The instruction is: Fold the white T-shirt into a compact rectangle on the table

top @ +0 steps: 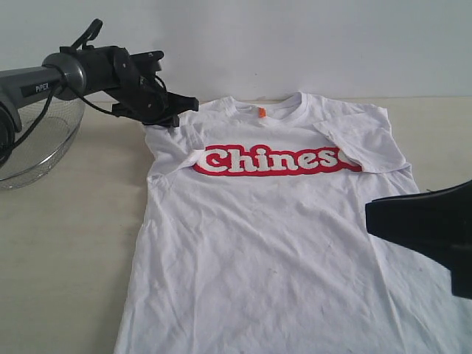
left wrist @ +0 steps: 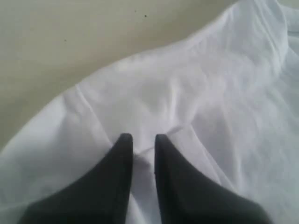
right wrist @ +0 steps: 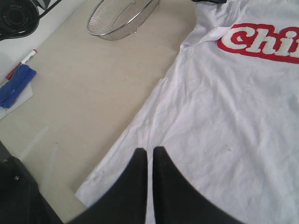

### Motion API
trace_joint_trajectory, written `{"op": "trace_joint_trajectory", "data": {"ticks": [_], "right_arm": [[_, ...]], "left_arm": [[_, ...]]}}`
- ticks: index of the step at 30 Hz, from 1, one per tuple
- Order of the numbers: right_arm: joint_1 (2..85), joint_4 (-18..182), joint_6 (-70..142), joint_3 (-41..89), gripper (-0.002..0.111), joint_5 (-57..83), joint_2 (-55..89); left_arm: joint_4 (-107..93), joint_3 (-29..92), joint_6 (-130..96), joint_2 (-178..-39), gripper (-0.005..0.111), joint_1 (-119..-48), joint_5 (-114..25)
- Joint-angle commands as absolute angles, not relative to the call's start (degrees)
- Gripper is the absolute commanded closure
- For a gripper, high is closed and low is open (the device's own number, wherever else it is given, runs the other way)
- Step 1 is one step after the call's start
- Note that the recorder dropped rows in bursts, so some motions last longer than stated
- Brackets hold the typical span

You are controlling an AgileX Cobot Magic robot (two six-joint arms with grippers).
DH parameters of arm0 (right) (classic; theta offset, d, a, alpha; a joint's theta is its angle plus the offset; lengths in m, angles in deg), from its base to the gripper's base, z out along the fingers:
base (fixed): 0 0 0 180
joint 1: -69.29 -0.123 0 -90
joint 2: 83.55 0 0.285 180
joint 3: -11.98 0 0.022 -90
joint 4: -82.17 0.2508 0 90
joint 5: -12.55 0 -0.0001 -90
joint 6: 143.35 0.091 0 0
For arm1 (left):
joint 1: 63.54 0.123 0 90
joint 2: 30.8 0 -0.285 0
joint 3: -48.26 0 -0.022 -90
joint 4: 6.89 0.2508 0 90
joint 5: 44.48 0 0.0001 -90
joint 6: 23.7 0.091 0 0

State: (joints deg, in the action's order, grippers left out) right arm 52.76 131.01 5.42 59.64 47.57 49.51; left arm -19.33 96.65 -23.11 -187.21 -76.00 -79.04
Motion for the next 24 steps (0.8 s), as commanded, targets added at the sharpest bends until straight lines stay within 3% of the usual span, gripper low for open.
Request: {"op": "trace_joint_trajectory", "data": {"ticks": [1, 11, 19, 24], "right_arm": [[52.73, 131.23, 4.80, 59.82, 0.108, 47.90, 49.83], [52.73, 131.23, 4.63, 59.82, 0.108, 47.55, 49.83], [52.73, 131.23, 4.63, 59.82, 0.108, 47.44, 49.83], [52.73, 131.23, 4.63, 59.82, 0.108, 47.44, 49.83]], "left_arm": [[-16.46, 97.06, -22.89, -187.18, 0.090, -75.60, -77.28], [-19.07, 97.06, -18.69, -181.79, 0.090, -74.57, -83.93], [-23.44, 96.76, -10.79, -176.35, 0.090, -75.45, -104.17], [-23.92, 92.34, -10.79, -177.97, 0.090, -78.05, -106.07]]}}
